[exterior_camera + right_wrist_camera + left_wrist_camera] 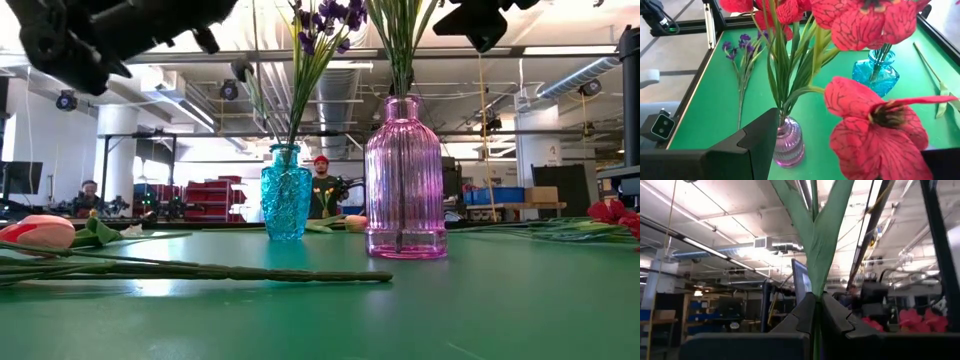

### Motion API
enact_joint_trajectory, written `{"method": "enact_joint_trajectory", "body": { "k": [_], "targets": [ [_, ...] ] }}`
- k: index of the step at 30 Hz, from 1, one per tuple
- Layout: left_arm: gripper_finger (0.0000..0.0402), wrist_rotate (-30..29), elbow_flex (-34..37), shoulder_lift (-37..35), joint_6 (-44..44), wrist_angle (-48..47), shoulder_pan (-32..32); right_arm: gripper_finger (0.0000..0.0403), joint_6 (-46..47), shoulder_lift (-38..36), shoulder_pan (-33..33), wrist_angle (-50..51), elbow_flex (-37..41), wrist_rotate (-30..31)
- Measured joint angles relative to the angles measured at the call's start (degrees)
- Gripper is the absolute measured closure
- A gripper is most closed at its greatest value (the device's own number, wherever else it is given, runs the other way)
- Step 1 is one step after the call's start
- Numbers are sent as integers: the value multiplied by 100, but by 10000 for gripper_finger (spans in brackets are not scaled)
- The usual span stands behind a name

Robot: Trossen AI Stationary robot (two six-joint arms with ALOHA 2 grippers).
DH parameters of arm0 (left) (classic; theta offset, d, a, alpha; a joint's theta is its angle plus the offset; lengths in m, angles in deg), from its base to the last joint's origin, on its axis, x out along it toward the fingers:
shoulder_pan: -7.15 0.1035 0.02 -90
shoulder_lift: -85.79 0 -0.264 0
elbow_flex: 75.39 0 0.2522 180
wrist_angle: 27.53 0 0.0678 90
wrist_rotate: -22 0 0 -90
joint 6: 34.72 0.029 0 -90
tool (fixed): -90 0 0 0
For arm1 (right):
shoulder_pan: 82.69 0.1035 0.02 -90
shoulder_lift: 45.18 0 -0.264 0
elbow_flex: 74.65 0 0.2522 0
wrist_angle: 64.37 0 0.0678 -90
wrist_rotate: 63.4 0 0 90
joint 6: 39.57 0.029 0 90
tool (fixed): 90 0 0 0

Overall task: Sort flowers into vase by color
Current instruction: Put the black tulip into the blue vase

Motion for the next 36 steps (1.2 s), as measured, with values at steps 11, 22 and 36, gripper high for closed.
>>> {"method": "enact_joint_trajectory", "body": {
  "k": [11, 22, 36],
  "targets": [
    [401, -1, -576, 790, 285, 119, 196, 186, -1, 1, 0, -2, 0, 0],
    [402, -197, -508, 1165, -48, 114, 566, 186, -87, 2, 0, 0, 16, 7],
    [402, -186, -382, 1216, -391, 120, 580, 186, 51, 2, 0, -15, 72, 7]
  ]
}}
